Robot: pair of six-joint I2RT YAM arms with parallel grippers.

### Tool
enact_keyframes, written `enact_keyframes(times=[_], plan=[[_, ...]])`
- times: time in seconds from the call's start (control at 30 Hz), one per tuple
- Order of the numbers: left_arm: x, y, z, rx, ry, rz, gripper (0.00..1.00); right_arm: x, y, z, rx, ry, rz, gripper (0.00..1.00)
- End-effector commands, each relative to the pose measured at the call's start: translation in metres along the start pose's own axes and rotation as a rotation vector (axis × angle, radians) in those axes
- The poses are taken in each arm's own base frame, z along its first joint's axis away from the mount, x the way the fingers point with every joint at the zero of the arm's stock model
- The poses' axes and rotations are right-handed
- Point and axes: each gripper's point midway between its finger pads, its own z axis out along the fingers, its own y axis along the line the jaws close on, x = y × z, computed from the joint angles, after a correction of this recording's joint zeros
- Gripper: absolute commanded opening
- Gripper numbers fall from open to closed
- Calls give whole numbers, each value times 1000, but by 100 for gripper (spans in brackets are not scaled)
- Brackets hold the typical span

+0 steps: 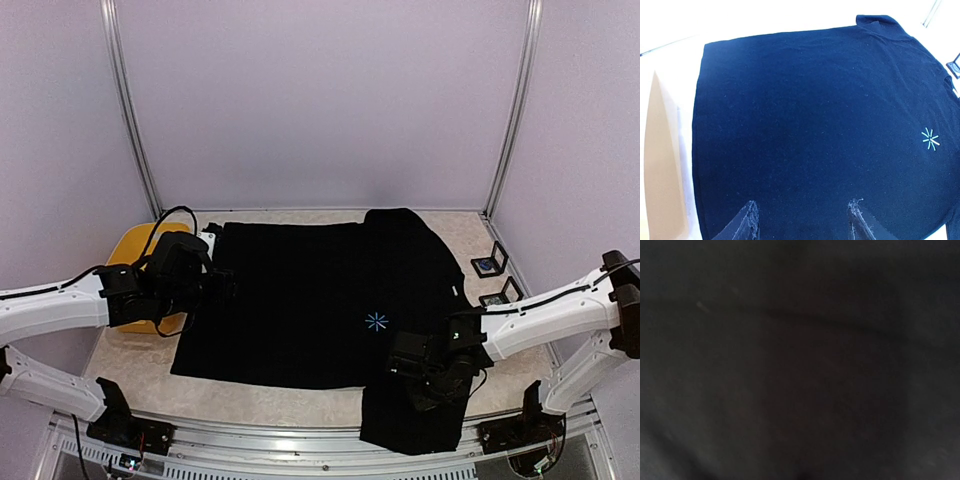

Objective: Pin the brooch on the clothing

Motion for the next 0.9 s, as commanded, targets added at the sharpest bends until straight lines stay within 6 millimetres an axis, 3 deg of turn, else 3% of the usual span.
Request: enact_keyframes(times=[0.0,0.13,0.3,0.43,0.53,0.6,0.77,0.87], plan=[[-3,-2,-10,-6,-18,-1,57,-21,-1,-34,68,-78,-14,0],[-13,-9,-25,5,-51,17,61,-59,-7,-85,122,-224,-6,1],[-38,-19,-54,55,-143,28,66,-101,-22,-121,96,-348,19,6],[-60,-25,-79,135,-209,-23,68,-153,-57,-138,129,-437,45,11],[-75,-31,-94,189,-242,-46,71,-192,-95,-145,198,-489,74,20],[-84,-30,-103,197,-267,-54,75,-216,-124,-148,255,-514,84,29],[-100,-33,-114,204,-312,-12,95,-255,-185,-134,300,-514,144,78],[-113,-41,-115,220,-347,47,99,-271,-213,-115,278,-490,187,90]])
